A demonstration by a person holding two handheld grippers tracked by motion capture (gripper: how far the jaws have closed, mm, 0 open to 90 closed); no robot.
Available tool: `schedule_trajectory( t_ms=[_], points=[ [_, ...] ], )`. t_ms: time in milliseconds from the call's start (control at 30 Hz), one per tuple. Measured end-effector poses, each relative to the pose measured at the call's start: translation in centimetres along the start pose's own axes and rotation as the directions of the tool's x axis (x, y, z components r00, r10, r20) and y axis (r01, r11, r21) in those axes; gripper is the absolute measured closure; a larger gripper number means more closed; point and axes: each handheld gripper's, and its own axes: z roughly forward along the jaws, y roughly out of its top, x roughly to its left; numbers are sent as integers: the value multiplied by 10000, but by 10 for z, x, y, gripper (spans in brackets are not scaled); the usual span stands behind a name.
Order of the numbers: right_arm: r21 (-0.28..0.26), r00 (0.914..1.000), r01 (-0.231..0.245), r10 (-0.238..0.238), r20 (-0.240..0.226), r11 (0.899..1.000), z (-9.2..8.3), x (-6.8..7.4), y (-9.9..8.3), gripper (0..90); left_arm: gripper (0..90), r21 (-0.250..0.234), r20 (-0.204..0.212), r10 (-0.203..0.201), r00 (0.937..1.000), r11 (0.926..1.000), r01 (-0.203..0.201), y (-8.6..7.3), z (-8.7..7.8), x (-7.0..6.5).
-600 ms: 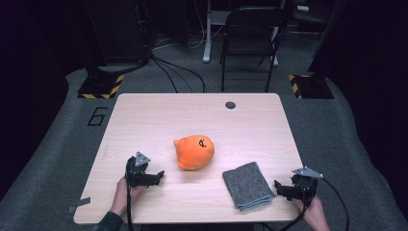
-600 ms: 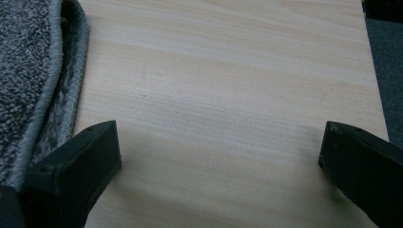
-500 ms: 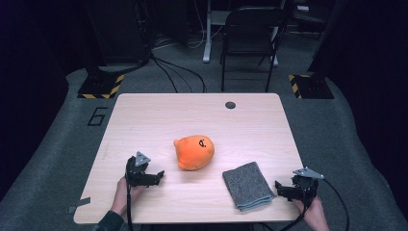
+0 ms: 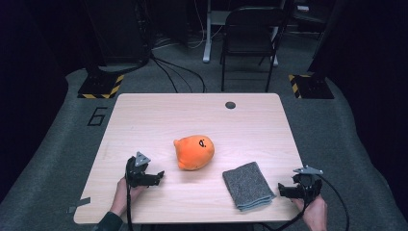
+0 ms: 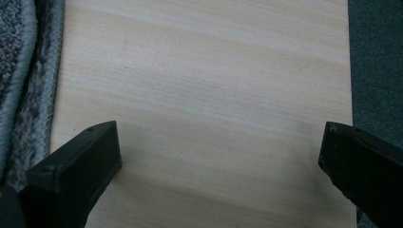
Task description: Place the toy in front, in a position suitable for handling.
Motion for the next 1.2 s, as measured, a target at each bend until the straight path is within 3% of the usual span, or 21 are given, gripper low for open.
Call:
schedule_trajectory(
  t_ms=[33,100,233,267,300,367,467,500,533,633,733,767,867,967,1100,1200],
  points=[
    [-17,10000,-49,49,40,10000,-1,2,0,18,92,-28,-7,0,10000,10000,0,0,0,0],
    [-257,9992,236,-244,-325,9994,-9,5,4,30,92,-12,30,112,9999,9999,-112,0,0,0],
    [-643,9962,258,-309,-810,9976,-18,14,10,27,92,54,59,123,9999,9999,-123,0,-1,0],
    [-860,9912,454,-556,-1205,9953,-24,23,15,21,92,3,96,92,9999,10000,-92,-1,-1,0],
    [-979,9870,687,-819,-1380,9928,-26,27,16,20,92,3,96,92,9999,10000,-92,-1,-1,0],
    [-1041,9841,761,-915,-1522,9917,-28,33,18,16,92,-10,112,155,9998,9999,-155,-1,-1,0],
    [-1202,9592,1495,-1735,-2231,9814,-32,56,22,0,92,-13,125,139,9998,9999,-139,-2,-2,0],
    [-1202,9592,1495,-1735,-2231,9814,-32,56,22,0,92,-13,125,139,9998,9999,-139,-2,-2,0],
    [-1184,9479,1695,-1947,-2520,9784,-34,68,24,0,92,-13,136,154,9998,9999,-154,-2,-2,0],
    [-1262,9322,1953,-2241,-2844,9726,-34,84,27,0,92,-10,154,183,9997,9998,-183,-2,-2,0],
    [-1156,9256,2064,-2322,-2989,9716,-32,94,29,0,92,-54,111,170,9998,9998,-169,-2,-1,0],
    [-1168,9200,2287,-2537,-2986,9665,-31,96,29,0,92,-52,114,158,9998,9999,-157,-2,-1,0],
    [-982,9189,2454,-2637,-2934,9644,-25,109,32,0,92,-23,185,279,9994,9996,-279,-1,-1,0],
    [-802,9201,2674,-2791,-2746,9603,-18,113,32,0,92,7,269,343,9990,9994,-343,-1,-1,0],
    [-729,9231,2635,-2734,-2705,9619,-15,113,33,20,92,14,272,355,9990,9994,-356,-1,-1,0],
    [-710,9224,2743,-2833,-2625,9590,-12,116,34,71,92,34,290,367,9989,9993,-368,0,-1,0]
  ],
)
